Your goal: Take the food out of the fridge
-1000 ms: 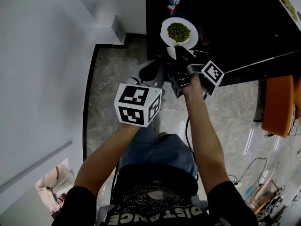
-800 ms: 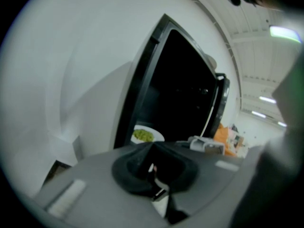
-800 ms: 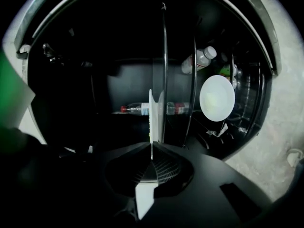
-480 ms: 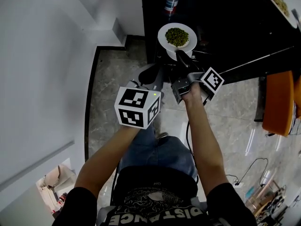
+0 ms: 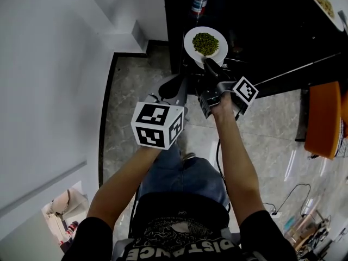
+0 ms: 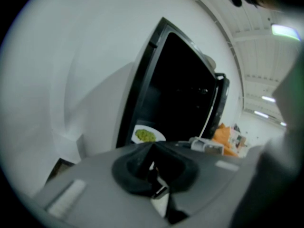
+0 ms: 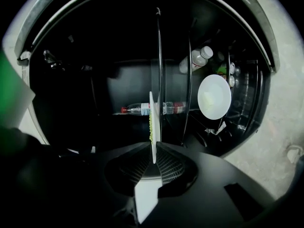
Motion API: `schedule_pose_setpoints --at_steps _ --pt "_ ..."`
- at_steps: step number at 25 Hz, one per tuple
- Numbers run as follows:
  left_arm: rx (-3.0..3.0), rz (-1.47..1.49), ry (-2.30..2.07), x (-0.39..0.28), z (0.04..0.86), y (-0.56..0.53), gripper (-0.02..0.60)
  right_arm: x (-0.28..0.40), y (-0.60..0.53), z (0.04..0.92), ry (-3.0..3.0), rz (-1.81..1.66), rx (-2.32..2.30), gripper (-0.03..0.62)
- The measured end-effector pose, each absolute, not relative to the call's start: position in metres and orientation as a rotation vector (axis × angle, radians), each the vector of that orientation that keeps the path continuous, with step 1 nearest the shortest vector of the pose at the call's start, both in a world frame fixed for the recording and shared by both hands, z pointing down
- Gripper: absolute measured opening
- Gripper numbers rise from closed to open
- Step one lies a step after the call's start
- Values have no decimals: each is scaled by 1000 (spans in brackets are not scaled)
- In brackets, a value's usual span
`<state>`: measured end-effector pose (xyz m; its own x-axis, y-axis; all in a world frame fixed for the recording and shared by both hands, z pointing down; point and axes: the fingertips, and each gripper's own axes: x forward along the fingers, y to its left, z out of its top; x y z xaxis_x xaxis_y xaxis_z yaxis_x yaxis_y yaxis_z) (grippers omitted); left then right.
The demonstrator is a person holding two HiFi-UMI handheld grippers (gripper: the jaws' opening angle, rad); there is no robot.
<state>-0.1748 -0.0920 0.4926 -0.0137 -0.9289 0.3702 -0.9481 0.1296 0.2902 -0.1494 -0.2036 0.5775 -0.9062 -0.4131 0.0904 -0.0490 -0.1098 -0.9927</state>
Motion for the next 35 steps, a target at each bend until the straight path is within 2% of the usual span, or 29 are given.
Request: schedule_pose_setpoints --at_steps 11,24,35 --pt "1802 74 -1963 -178 472 -87 2 -144 -192 561 1932 -2127 -542 9" --pt "1825 102 -1982 -149 399 -66 2 -85 -122 450 1952 -2182 -450 9" --pt "1809 101 -2041 -149 344 -40 2 -50 -70 342 2030 -2159 -343 9"
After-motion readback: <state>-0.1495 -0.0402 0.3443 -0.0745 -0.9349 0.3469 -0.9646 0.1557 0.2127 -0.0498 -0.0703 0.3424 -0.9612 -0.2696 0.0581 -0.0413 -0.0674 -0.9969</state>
